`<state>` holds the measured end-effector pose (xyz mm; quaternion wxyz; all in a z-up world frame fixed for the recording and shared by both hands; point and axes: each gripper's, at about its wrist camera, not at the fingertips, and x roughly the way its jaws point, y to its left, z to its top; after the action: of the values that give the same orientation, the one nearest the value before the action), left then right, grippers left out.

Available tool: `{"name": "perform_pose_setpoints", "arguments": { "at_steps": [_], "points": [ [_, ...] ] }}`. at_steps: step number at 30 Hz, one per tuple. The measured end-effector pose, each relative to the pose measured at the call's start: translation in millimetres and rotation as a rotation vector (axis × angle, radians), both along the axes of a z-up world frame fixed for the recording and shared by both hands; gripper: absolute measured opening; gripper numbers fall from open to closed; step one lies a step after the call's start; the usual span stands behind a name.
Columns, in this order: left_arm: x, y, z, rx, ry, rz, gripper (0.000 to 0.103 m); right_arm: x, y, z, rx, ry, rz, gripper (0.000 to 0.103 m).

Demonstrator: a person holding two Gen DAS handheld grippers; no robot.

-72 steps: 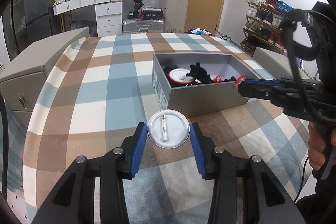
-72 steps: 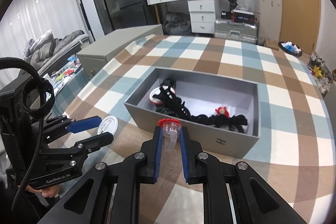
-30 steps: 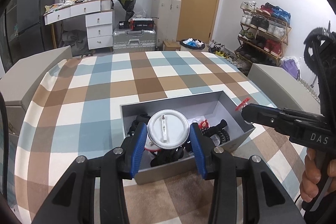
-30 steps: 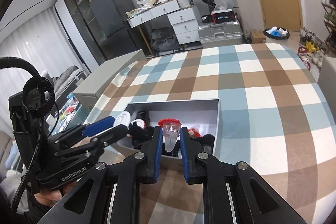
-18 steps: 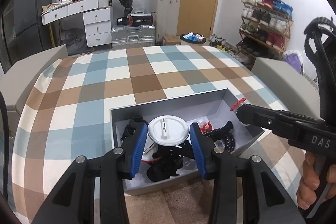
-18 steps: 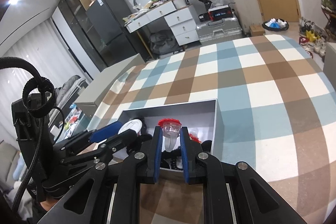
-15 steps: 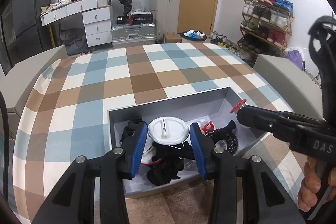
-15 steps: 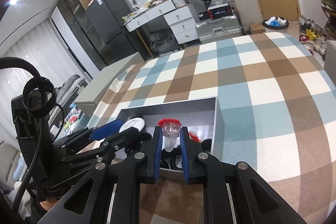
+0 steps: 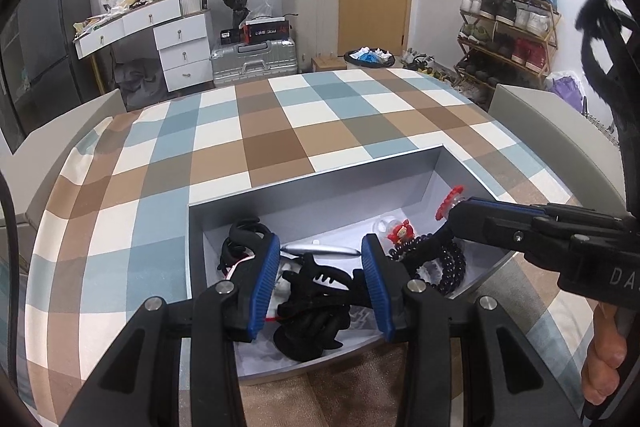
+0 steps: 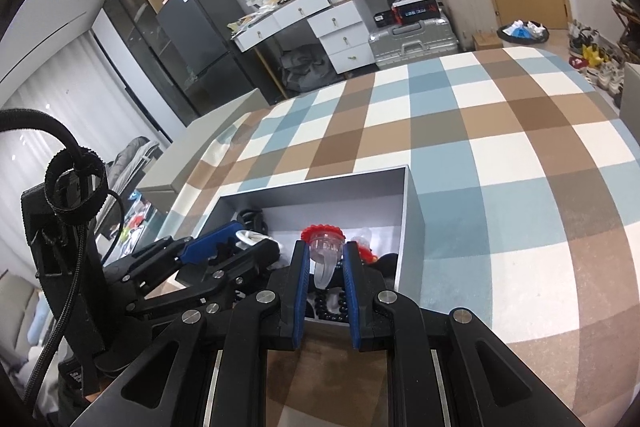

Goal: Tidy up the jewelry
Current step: 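Carry the clear badge and red hair tie into the box and open both tools, then withdraw both open tools from the box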

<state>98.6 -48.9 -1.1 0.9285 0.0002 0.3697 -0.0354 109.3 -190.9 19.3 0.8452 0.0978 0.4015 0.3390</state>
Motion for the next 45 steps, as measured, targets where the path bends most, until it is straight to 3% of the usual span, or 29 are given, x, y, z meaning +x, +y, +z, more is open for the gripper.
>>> {"name": "perform_pose_setpoints", "arguments": {
  "at_steps": [11, 17, 20, 22, 25, 28, 30, 32, 35, 39, 45],
  "points": [
    [0, 1, 1, -0.018, -0.002, 0.000, 0.036, 1, -2, 0, 0.006, 0.003, -0.002, 0.020],
    [0, 1, 0, -0.020, -0.003, 0.002, 0.037, -2, -3, 4, 0.018, -0.005, 0.004, 0.031],
    [-1, 2, 1, -0.034, -0.009, 0.000, 0.038, -4, -6, 7, 0.035, -0.014, 0.003, 0.042],
    [-3, 4, 1, -0.045, -0.014, 0.002, 0.043, -4, -9, 8, 0.049, -0.015, 0.002, 0.043],
    [-7, 7, 2, -0.063, -0.029, 0.004, 0.061, -5, -12, 10, 0.059, -0.018, -0.001, 0.050],
    [-12, 10, 6, -0.085, -0.046, -0.002, 0.069, -7, -14, 13, 0.091, -0.016, 0.017, 0.066],
    [-15, 11, 7, -0.074, -0.049, 0.004, 0.080, -12, -13, 17, 0.084, -0.033, 0.029, 0.083],
    [-19, 13, 9, -0.064, -0.063, 0.014, 0.082, -16, -13, 19, 0.066, -0.053, 0.018, 0.093],
    [-22, 18, 13, -0.070, -0.067, 0.026, 0.086, -18, -14, 20, 0.076, -0.056, 0.033, 0.094],
    [-32, 25, 19, -0.099, -0.108, 0.027, 0.102, -23, -14, 18, 0.070, -0.064, 0.061, 0.099],
    [-46, 33, 23, -0.105, -0.154, 0.041, 0.102, -35, -14, 19, 0.042, -0.146, 0.061, 0.103]
  ]
}}
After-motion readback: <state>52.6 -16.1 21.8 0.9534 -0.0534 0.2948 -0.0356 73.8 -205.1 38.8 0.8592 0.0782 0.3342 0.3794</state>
